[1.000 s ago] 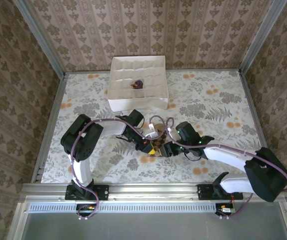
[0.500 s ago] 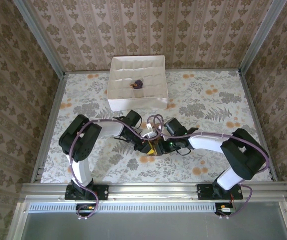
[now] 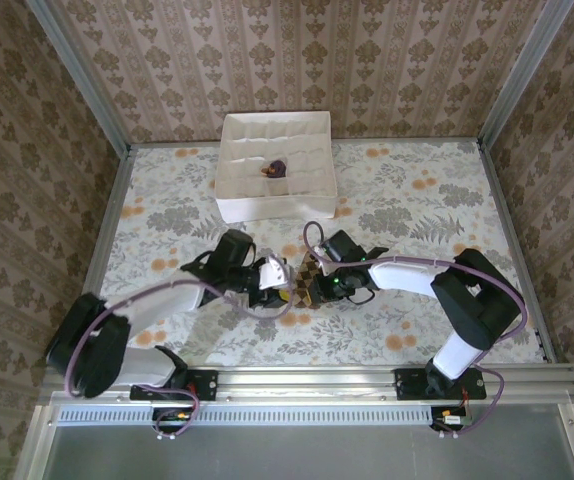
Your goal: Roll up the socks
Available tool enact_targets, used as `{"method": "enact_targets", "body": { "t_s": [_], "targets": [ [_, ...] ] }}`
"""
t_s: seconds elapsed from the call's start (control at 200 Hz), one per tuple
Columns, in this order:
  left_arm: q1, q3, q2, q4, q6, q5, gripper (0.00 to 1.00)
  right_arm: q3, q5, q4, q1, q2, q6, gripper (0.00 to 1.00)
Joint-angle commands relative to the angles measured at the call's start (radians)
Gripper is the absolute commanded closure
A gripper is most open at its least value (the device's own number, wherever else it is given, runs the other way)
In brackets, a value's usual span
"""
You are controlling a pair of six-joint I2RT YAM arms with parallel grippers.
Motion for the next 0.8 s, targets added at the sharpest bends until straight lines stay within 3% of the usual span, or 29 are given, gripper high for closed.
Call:
{"method": "enact_targets", "body": {
  "t_s": [0.0, 0.13, 0.295, 0.795],
  "targets": [
    [-0.065, -0.112, -0.060, 0.175, 0.174, -0.150, 0.57, -0.053, 0.176, -0.186, -0.011, 0.097, 0.010, 0.85],
    [-0.172, -0.145, -0.056, 0.237, 0.253, -0.350, 0.53, -0.039, 0.168, -0.197, -0.012, 0.109, 0.000, 0.85],
    [-0.245, -0.138, 0.011, 0.288, 0.349, -0.469, 0.47, -0.030, 0.156, -0.204, -0.015, 0.120, -0.011, 0.85],
    [-0.264, -0.089, 0.198, 0.261, 0.399, -0.488, 0.55, -0.020, 0.112, -0.208, -0.037, 0.145, -0.028, 0.85]
  ]
}}
